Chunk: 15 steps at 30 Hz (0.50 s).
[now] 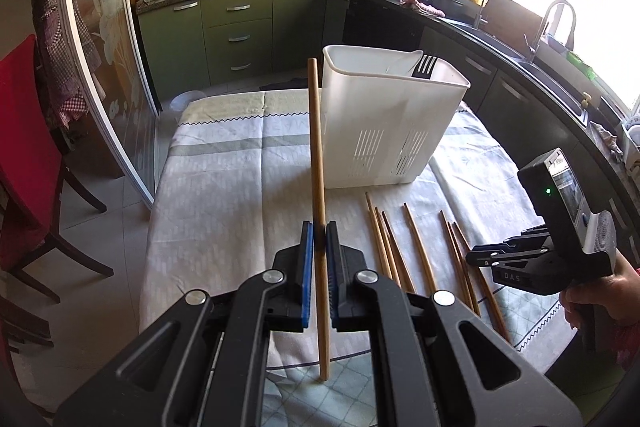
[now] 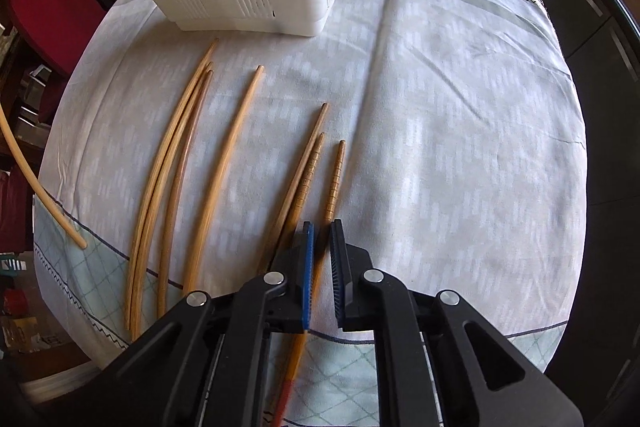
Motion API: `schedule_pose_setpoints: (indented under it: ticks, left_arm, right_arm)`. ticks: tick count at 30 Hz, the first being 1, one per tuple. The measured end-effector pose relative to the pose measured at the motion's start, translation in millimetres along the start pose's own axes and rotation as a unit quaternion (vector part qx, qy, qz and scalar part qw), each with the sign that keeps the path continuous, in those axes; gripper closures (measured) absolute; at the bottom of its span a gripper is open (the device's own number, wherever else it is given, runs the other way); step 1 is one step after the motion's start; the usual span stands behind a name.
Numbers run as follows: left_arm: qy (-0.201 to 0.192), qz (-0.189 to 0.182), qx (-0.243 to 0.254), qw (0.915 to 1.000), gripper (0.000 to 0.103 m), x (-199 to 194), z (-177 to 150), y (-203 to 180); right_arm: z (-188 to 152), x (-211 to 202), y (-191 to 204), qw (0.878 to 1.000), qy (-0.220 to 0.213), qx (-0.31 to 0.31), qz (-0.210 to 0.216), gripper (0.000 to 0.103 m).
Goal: Organize utensils
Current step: 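Carry the chopsticks upright and drop them into the white holder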
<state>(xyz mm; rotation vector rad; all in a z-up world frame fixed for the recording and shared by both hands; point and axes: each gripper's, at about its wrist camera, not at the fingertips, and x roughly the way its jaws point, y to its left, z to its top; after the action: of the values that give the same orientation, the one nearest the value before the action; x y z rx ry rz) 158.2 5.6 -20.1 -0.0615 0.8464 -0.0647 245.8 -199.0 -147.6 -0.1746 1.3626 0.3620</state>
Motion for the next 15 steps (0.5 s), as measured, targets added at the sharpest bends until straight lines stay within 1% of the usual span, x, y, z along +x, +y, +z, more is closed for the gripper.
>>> schedule_pose_setpoints:
  ticks: [2,5,10,15]
  left_arm:
    - [-0.003,0.000,0.002,1.0000,0.096,-2,-1,0]
    - [-0.006,-0.004,0.002,1.0000,0.097,-5,-3,0]
    - [-0.020,-0.004,0.006,0.9998,0.097,-16,-4,-1]
    - [-0.024,-0.008,0.005,0.9997,0.097,-22,-7,-2]
  right_arm:
    - [-2,-5,-4,1.000,-0.009,0.008,0.012,0.096]
    - [-9,-23,-15,0.999,-0.032,0.018,0.035,0.096]
    - [-23,-64,-22,0.993,-0.093,0.027,0.062,0.096]
    - [-44,-105,-30,0.984,-0.155,0.026,0.079,0.096]
